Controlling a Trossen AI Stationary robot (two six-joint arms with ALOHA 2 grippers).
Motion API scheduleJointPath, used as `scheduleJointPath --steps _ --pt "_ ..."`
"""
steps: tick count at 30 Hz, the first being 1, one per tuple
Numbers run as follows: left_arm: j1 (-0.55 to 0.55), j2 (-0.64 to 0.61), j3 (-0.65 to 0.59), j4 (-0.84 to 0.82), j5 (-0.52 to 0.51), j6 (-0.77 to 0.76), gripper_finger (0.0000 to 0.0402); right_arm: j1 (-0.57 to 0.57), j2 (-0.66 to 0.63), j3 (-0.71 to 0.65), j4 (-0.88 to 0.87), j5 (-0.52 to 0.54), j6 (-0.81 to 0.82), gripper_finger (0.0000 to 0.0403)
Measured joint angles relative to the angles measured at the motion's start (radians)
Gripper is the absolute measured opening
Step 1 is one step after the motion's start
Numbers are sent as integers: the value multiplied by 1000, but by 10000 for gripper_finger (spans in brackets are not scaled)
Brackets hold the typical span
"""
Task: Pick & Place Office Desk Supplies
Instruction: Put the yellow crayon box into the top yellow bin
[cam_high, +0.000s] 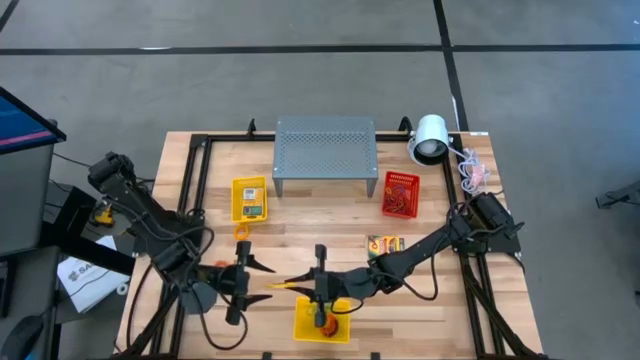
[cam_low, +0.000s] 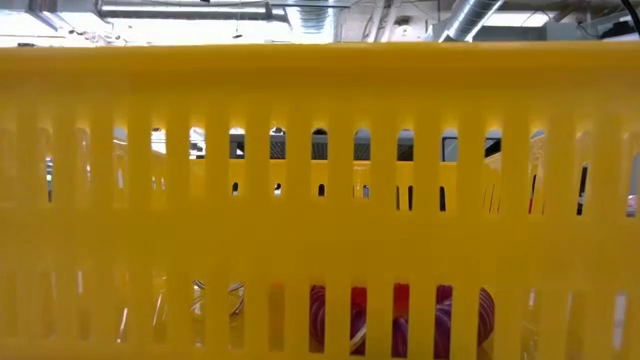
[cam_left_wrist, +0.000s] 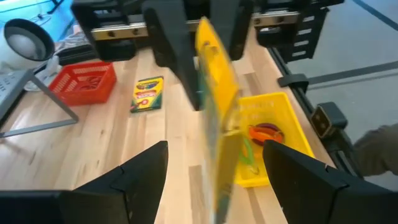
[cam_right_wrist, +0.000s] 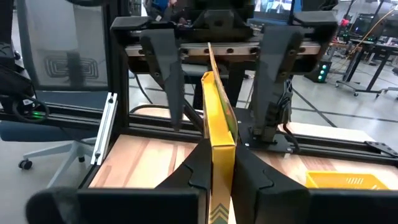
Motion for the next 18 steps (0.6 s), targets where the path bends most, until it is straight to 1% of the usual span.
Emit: scheduleJointPath --steps 7,11,14,18 --pt "17 0 0 9 1 1 260 1 0 0 5 -1 -1 29" --pt "20 0 0 15 1 2 254 1 0 0 5 -22 -2 28" --pt "21 0 0 17 1 2 237 1 0 0 5 -25 -2 29" --pt "21 0 0 17 1 2 201 1 0 0 5 -25 -2 29"
